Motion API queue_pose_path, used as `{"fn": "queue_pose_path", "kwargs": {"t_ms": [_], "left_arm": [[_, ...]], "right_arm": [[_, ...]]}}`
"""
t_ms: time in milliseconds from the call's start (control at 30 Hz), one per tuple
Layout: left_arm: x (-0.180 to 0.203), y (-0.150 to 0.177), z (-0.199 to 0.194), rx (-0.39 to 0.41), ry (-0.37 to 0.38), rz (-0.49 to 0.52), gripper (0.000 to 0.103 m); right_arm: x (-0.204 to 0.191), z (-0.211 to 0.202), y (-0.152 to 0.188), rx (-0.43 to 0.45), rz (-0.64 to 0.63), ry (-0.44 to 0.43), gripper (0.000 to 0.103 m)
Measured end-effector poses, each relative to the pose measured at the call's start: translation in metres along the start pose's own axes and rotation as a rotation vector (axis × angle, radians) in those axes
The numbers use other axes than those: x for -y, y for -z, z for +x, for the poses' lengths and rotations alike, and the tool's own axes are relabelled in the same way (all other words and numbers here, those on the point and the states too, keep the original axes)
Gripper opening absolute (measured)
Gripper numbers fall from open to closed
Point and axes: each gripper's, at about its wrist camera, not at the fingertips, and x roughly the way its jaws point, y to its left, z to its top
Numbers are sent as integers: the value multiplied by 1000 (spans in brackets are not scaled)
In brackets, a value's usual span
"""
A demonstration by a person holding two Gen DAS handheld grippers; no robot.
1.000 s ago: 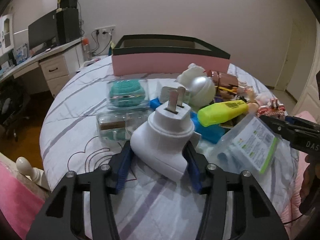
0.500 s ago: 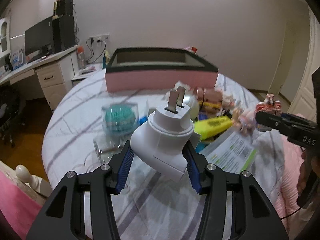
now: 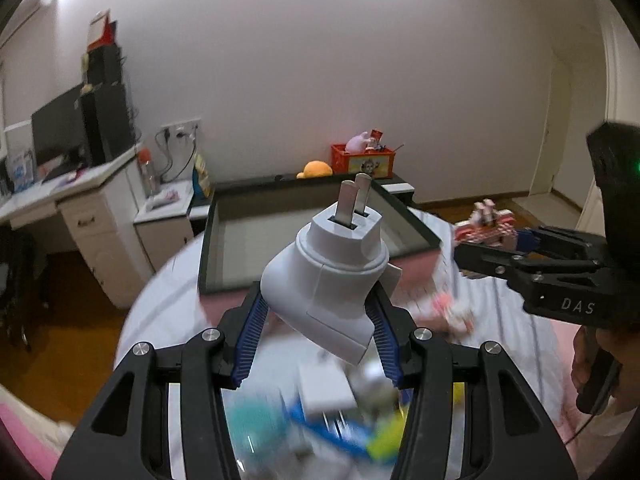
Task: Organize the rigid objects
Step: 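Lower both held items into the pink box and open both grippers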
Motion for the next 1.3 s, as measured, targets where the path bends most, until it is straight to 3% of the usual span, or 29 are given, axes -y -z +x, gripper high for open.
{"fn": "queue_pose_path", "kwargs": {"t_ms": [233, 400, 567, 633, 667, 700, 767, 800, 867, 1000, 1100, 1200, 1233, 1300], "left_arm": [[-29, -52, 93, -118, -5, 2, 51], [-48, -51, 154, -245, -25, -24, 51], [-50, -41, 187, -358, -60, -19, 52], [-52, -41, 186, -344, -76, -28, 57], [-55, -42, 185, -340, -82, -37, 68], [-56, -42, 182, -332, -95, -43, 80], [-60, -43, 173, -299, -116, -41, 89], [-64, -44, 169, -289, -121, -44, 90], [-70, -46, 152, -253, -120, -70, 90], [-74, -48, 98, -135, -152, -86, 95], [-63, -42, 40, 7, -208, -68, 103], [-51, -30, -19, 137, -240, -66, 103], [-48, -25, -34, 163, -243, -69, 103], [-38, -13, -71, 232, -263, -81, 103]], "right_arm": [[12, 91, -62, -116, -6, 0, 52], [21, 151, -68, -242, 26, -6, 52], [26, 193, -60, -348, 43, -7, 52], [30, 199, -60, -357, 59, -2, 52], [31, 201, -59, -355, 70, -5, 52], [33, 202, -59, -360, 84, -7, 53], [37, 198, -60, -347, 96, 5, 60], [38, 192, -61, -330, 102, 7, 64], [39, 179, -64, -291, 108, 26, 83], [32, 131, -78, -184, 92, 45, 83], [19, 83, -81, -87, 55, 64, 86], [2, 34, -73, 5, 20, 82, 93], [-5, 11, -66, 49, 6, 95, 101], [-18, -20, -56, 124, -14, 114, 103]]}}
